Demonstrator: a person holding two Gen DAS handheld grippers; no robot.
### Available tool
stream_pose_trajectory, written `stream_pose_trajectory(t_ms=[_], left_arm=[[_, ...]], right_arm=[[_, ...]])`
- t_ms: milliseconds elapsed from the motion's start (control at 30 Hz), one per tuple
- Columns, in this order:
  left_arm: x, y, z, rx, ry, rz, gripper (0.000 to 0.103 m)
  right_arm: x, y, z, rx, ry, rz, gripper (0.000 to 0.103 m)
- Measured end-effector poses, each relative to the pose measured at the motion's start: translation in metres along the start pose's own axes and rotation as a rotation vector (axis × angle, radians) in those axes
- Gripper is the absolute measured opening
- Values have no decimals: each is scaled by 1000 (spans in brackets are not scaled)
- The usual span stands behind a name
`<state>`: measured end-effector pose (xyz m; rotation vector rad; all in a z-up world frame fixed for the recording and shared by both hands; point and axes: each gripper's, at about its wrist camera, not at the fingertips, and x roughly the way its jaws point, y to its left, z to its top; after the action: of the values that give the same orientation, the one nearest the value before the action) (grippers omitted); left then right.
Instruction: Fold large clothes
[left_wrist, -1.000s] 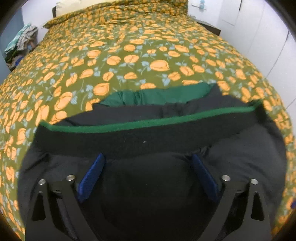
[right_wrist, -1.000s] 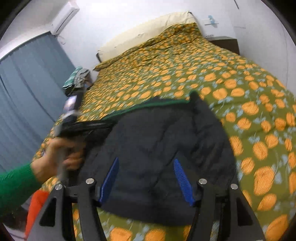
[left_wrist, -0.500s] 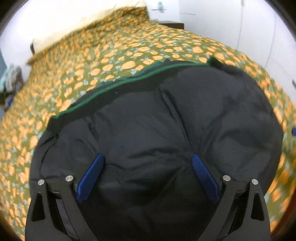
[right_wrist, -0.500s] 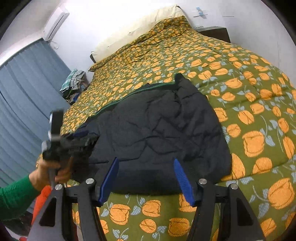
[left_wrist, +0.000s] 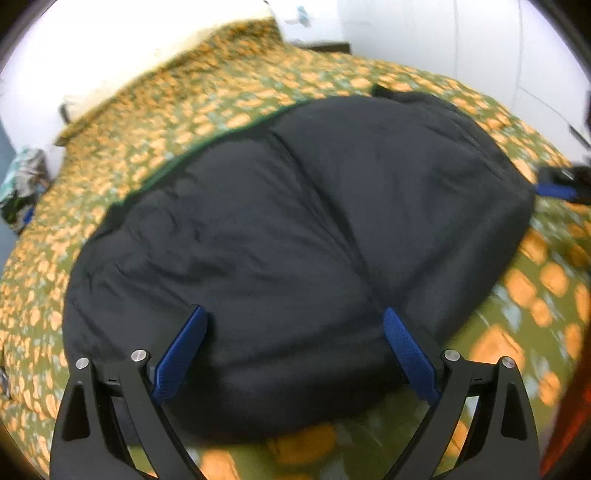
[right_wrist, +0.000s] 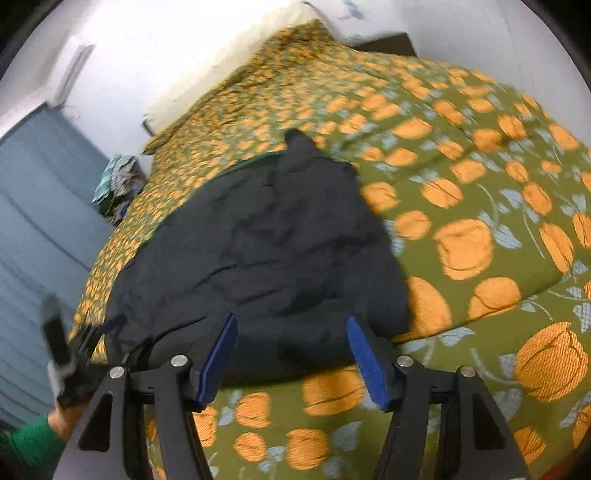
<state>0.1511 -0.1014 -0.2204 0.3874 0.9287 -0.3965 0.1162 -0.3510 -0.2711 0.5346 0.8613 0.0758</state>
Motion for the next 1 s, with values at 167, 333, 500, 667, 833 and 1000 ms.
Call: stream_pose_trajectory(t_ms=[167,333,500,667,833,1000], left_arm=[[-26,11,26,-80,-45,-88,96],[-8,4,70,-100,-102,-161,96],[63,0,62,-131,55,-221,101],[76,0,56,-148,53,-242,102],[77,3,56,-142,57,-237,102],[68,12,69,-171,133,-216,98]], right_arm=[[2,-33,24,131,-51,15,78],[54,-55,73,217,28,168,79],[108,-63,78,250,143,242,80],[116,-58,76,222,152,279,72],[105,-44,76,236,132,325,25],[59,19,82,117,-5,302,24]])
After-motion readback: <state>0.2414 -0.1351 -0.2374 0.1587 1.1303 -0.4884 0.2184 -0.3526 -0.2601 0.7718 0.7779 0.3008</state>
